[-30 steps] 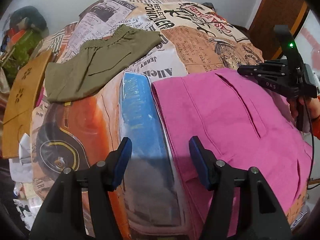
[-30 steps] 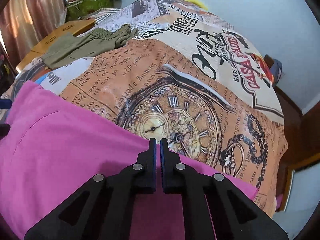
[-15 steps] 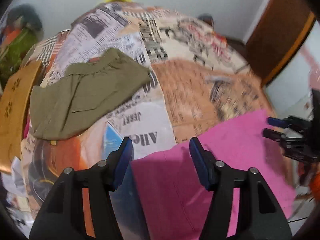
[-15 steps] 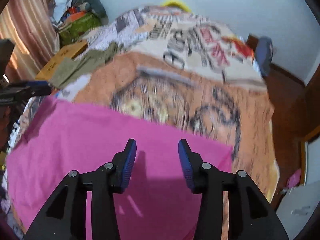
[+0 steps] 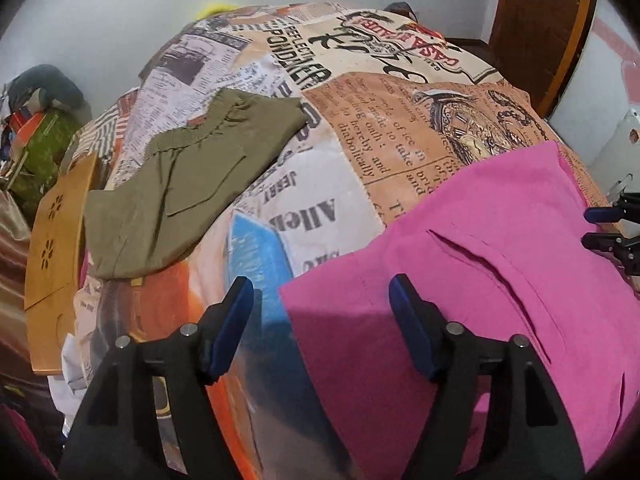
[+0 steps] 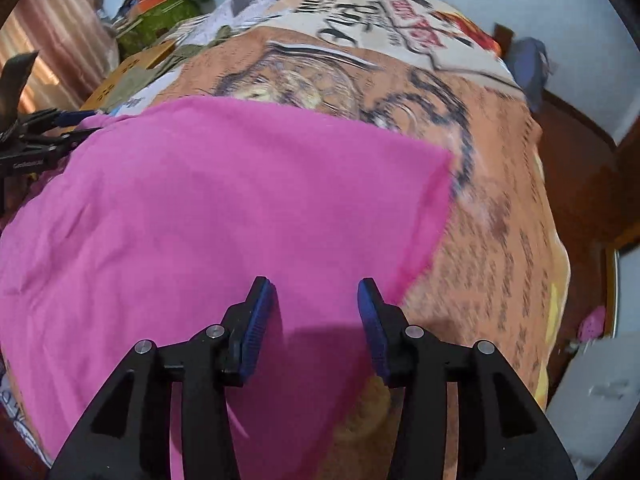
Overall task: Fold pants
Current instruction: 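Reposition both grippers above the folded pink pants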
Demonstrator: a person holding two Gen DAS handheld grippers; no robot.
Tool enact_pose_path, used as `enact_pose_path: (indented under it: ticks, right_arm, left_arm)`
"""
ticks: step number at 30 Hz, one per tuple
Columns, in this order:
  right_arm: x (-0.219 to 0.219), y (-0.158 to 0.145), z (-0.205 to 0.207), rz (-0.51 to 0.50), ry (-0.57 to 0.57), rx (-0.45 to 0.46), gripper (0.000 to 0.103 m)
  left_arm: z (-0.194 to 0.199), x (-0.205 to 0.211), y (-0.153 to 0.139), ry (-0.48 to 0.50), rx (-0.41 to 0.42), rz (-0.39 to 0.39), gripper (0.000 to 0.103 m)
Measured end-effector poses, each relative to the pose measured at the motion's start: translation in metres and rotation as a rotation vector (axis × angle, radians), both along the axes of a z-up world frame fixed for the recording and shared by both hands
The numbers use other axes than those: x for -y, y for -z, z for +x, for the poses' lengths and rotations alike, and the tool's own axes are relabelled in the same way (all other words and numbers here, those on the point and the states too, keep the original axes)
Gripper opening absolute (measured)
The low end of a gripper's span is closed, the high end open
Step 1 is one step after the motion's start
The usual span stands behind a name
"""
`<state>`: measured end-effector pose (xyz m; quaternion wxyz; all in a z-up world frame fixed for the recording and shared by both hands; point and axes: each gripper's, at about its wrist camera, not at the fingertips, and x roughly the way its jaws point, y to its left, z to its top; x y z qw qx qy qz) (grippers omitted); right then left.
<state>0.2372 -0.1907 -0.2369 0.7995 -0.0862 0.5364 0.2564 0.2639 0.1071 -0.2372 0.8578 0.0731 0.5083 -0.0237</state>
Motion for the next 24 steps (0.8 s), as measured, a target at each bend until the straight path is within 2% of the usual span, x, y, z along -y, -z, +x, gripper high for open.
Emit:
enact_pose_path:
  ticks: [7,13,16,21,24]
  right_arm:
    - [0.007,-0.012,-0.012,-0.041,0.031,0.027,0.041]
    - [0.009,-0.051,-0.023,0.04,0.063,0.101,0.042]
    - [0.007,-0.074,-0.03,0.101,0.07,0.139,0.042]
    - [-0.008,-0.098,-0.051,0.176,0.049,0.187,0.042]
    - [-0.024,-0.102,-0.066,0.188,0.013,0.208,0.042]
  left_arm:
    - [-0.011,-0.01,-0.02,-0.094,0.021,0.052,0.072]
    - [-0.042,-0.017,-0.072,-0.172,0.124,-0.104,0.072]
    - [-0.061,-0.011,-0.089,-0.185,0.142,-0.173,0.072]
    - [-0.091,0.003,-0.093,-0.194,0.128,-0.283,0.072]
    - [-0.108,0.012,-0.088,-0.188,0.11,-0.299,0.072]
